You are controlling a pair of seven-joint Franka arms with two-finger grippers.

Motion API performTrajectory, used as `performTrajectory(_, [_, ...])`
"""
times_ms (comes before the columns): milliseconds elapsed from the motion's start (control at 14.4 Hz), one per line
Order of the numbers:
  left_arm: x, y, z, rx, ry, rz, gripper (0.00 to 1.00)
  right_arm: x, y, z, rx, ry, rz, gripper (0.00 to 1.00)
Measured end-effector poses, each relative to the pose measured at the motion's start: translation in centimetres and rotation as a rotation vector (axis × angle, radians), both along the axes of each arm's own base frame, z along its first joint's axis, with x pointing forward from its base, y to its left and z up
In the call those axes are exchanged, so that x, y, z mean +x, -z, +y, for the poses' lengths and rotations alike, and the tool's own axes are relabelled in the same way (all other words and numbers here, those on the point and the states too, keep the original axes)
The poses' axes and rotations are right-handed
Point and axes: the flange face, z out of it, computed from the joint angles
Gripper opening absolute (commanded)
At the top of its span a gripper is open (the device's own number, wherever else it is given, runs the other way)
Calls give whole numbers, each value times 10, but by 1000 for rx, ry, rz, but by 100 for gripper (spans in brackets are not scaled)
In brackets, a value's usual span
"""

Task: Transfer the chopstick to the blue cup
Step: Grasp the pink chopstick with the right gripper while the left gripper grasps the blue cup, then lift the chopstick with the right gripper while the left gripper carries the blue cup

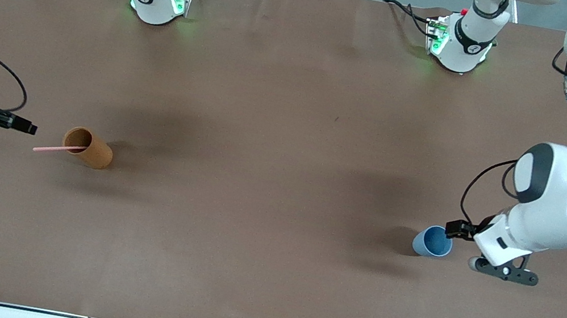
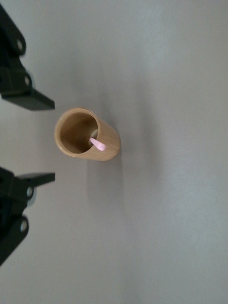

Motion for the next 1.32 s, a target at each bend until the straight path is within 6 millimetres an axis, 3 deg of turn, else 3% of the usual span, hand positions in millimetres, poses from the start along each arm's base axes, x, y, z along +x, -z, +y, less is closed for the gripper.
performTrajectory(208, [5,43,-1,1,-3,3,100,13,42,3,10,-8,52,46])
performTrajectory(347, [7,61,-1,1,-5,4,96,16,53,1,11,-5,65,38])
performTrajectory(486, [9,69,-1,0,-10,-6,36,17,57,-4,11,2,68,31])
performTrajectory(556, [9,72,-2,-1,-24,-12,19,18,58,-7,12,9,62,27])
performTrajectory(694, [9,78,-4,-2,-41,-10,6,20,57,-11,31,28,44,23])
performTrajectory(764, [9,79,-5,-2,-40,-9,1,21,57,-13,42,39,38,23])
performTrajectory(1181, [9,81,-8,-3,-37,-8,1,28,59,-14,86,72,20,23])
performTrajectory(1250, [9,78,-10,-4,-34,-13,1,28,59,-15,87,75,16,21])
performTrajectory(1319, [10,70,-14,-6,-31,-19,1,28,59,-17,87,78,15,12])
